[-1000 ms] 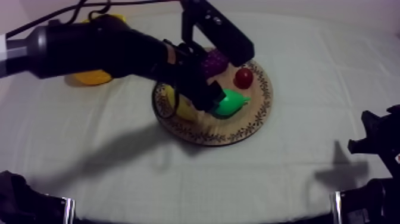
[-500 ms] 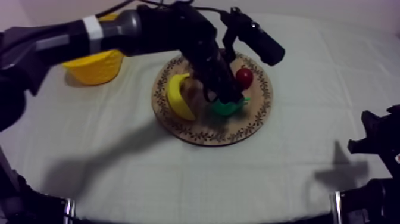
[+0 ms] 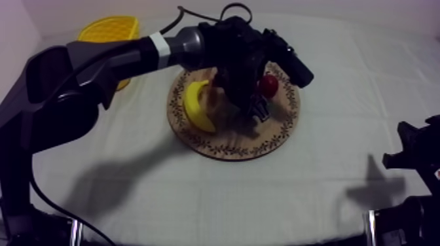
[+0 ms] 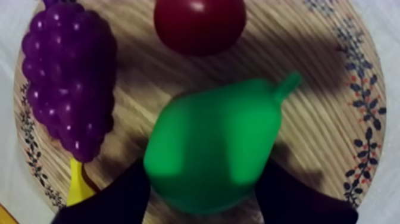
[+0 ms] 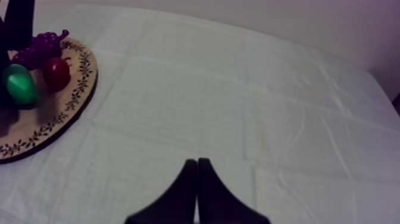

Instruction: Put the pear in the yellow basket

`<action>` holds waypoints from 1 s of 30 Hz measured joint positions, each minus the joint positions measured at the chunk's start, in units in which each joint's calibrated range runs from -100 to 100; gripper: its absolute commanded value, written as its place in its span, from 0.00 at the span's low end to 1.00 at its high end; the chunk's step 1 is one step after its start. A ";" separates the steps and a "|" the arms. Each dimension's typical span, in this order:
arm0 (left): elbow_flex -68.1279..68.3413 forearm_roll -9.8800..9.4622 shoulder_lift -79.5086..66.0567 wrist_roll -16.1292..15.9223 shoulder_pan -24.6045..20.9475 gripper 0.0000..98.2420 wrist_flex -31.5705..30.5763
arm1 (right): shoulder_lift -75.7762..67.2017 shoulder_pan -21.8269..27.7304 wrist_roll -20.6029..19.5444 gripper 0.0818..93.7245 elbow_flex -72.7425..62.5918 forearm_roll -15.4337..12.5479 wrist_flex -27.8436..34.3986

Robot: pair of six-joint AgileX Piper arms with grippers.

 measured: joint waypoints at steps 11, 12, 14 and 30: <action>4.14 -1.96 -6.58 3.25 -0.68 0.52 -3.71 | 0.00 0.00 0.00 0.00 0.00 0.00 -0.09; 5.14 -2.12 -8.13 3.55 -0.96 0.52 -3.83 | 0.00 0.00 0.00 0.00 0.00 0.00 -0.09; 6.97 -2.85 -11.46 4.20 -1.64 0.52 -3.91 | 0.00 0.00 0.00 0.00 0.00 0.00 -0.09; 23.74 -5.46 -40.89 4.85 -16.77 0.53 -4.68 | 0.00 0.00 0.00 0.00 0.00 0.00 -0.01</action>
